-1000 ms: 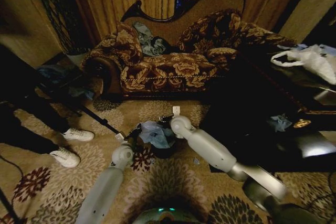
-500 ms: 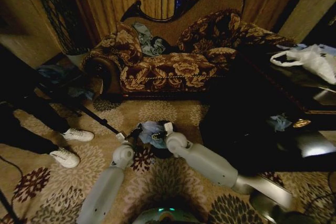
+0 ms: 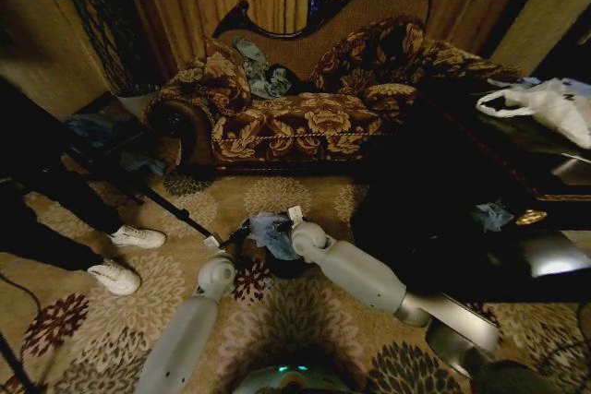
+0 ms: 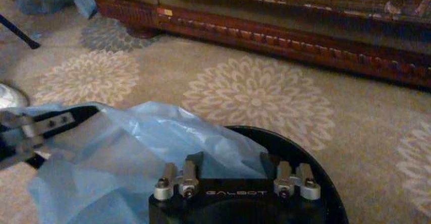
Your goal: Place a garbage bag over the trash bin.
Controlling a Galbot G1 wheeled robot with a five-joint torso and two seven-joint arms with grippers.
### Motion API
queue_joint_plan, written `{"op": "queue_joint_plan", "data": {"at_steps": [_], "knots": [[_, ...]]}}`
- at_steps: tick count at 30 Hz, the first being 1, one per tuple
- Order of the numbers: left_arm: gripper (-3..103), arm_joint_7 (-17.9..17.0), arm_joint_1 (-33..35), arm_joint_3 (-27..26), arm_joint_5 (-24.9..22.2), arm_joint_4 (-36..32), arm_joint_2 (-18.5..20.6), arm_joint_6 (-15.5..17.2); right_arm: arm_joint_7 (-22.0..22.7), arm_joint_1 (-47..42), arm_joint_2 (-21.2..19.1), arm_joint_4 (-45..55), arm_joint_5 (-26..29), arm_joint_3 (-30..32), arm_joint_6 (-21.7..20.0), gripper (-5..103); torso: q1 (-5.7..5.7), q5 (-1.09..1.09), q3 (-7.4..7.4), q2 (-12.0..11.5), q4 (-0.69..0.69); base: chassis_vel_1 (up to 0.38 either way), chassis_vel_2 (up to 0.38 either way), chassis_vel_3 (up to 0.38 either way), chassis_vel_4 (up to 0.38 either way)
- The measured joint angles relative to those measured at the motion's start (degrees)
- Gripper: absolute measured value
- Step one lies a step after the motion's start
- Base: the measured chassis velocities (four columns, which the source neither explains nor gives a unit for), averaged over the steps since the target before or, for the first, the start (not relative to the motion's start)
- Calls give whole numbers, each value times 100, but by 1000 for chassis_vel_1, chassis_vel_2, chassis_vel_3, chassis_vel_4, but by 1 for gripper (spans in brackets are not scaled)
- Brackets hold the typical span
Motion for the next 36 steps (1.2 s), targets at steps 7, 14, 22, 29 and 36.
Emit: {"op": "queue_joint_plan", "data": {"at_steps": [7, 14, 22, 29, 36], "knots": [[0, 11, 84, -15, 27, -66, -3, -21, -141, 69, 125, -239, -222, 34, 180, 24, 0, 0, 0, 0, 0, 0, 0, 0, 0], [0, 15, 128, -38, 35, -95, 0, -39, -113, 108, 135, -211, -234, 36, 266, 3, 0, 0, 0, 0, 0, 0, 0, 0, 0], [0, 17, 139, -44, 38, -110, 1, -48, -63, 222, 187, -198, -257, 184, 345, 0, 0, 0, 0, 0, 0, 0, 0, 0, 0], [0, 18, 140, -42, 43, -110, -9, -64, -99, 414, 268, -307, -378, 364, 382, 0, 0, 0, 0, -1, 0, 0, 0, 0, 0], [0, 18, 85, -62, 41, -92, -3, -95, -262, 537, 462, -560, -786, 422, 560, 0, 0, 1, 0, -1, -1, 0, 0, 0, 0]]}}
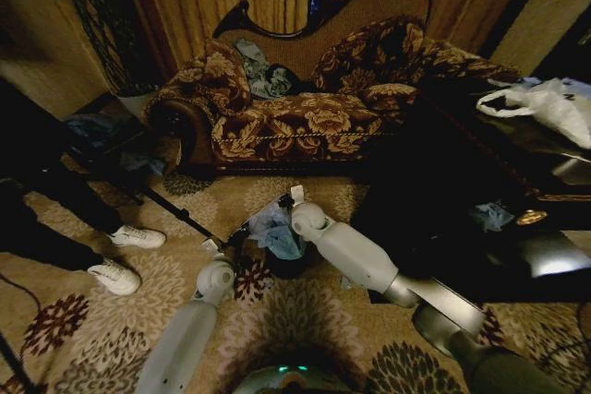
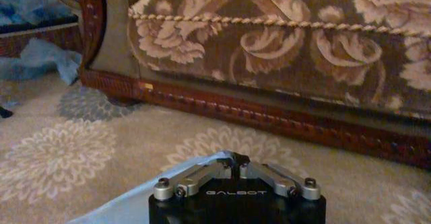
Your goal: Place a garbage bag over the trash bin.
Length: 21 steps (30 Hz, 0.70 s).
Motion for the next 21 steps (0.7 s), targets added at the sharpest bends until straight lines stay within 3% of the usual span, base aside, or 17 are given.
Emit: {"op": "queue_joint_plan", "data": {"at_steps": [9, 16, 21], "knots": [[0, 28, -122, -72, -4, 212, -40, -48, -216, 87, 512, -668, -362, -140, 147, 0, 0, -1, 0, 0, 2, 0, 0, 0, 0], [0, 384, -480, -67, -50, 932, 39, 19, -358, 167, 666, -1133, -583, -118, 269, 0, 0, -2, 0, 0, 0, 0, 0, 0, 0], [0, 491, -459, -21, -51, 1019, 45, 58, -544, 248, 813, -1552, -808, -55, 381, 0, 0, -1, 0, 0, 1, 0, 0, 0, 0]]}}
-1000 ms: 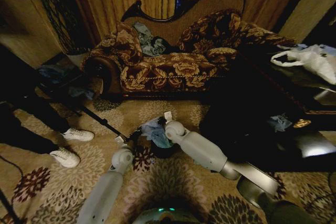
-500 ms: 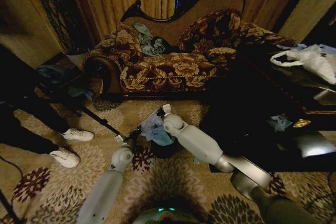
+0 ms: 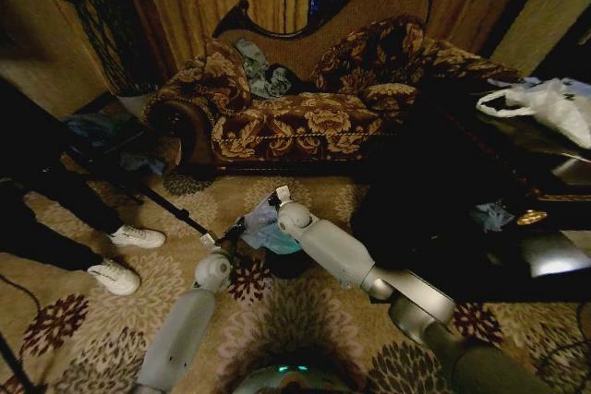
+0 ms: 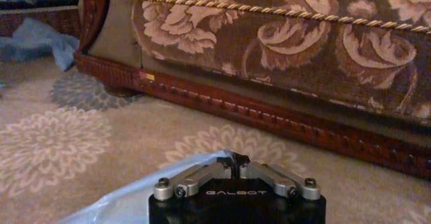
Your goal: Place a garbage bag over the trash bin.
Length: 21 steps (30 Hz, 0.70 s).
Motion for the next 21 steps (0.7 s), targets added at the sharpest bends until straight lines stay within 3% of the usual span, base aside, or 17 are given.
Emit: {"op": "queue_joint_plan", "data": {"at_steps": [4, 14, 21], "knots": [[0, 72, 72, 67, 2, -24, 4, 41, -187, 95, 44, -346, -220, 8, 150, 0, 0, 0, 0, 0, 0, 0, 0, 0, 0], [0, 69, 21, 96, 9, 8, -27, 58, -978, 313, -392, -609, -741, -448, 414, 0, 0, 1, 0, 1, -1, 0, 0, 0, 0], [0, 50, -92, 82, 7, 197, -57, 18, -1269, 261, -330, -990, -1247, -407, 740, -3, 0, 1, 0, 1, -1, 0, 0, 0, 0]]}}
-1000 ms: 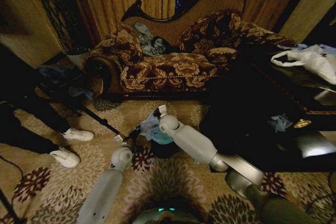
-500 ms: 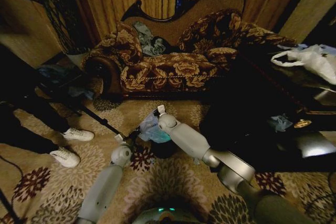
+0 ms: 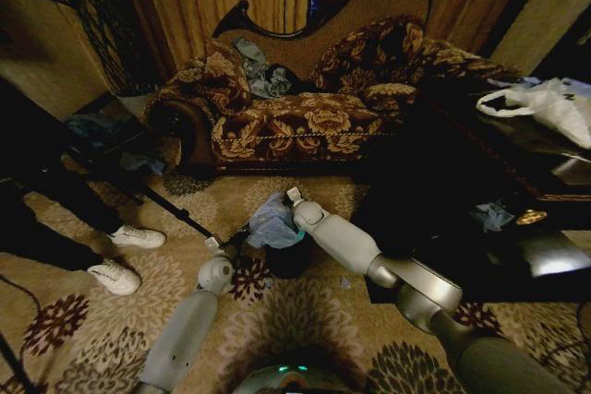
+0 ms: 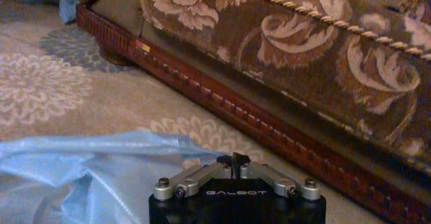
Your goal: Place a garbage bag over the trash bin.
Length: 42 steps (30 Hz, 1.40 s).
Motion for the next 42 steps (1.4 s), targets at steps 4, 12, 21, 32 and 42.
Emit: {"op": "queue_joint_plan", "data": {"at_steps": [4, 12, 21, 32, 42], "knots": [[0, -7, 41, 0, 2, -109, 2, -16, 181, -70, -87, 349, 275, 54, -97, 12, 0, 0, 0, 0, 1, 0, 0, 0, 0], [0, -27, 148, -20, 12, -333, 16, -17, 1372, -211, -834, 2318, 1853, -35, -797, 49, -1, 0, -1, 0, 0, 0, 0, 0, 0], [0, -28, 129, 24, 24, -251, -11, -48, 3326, -359, -1166, 3920, 4078, 272, -1210, 82, -1, 0, -1, 1, 2, 0, 0, 0, 0], [0, -15, 133, 23, 36, -213, 13, -107, 4156, -1274, -1742, 4729, 5833, 825, -1514, 97, -1, 0, -1, 0, -1, 0, 0, 0, 0], [0, -9, 139, 52, 107, -180, -10, -118, 4531, -1866, -1543, 4850, 6923, 1308, -1469, 62, -1, 0, -1, 0, 0, 0, 0, 0, 0]]}}
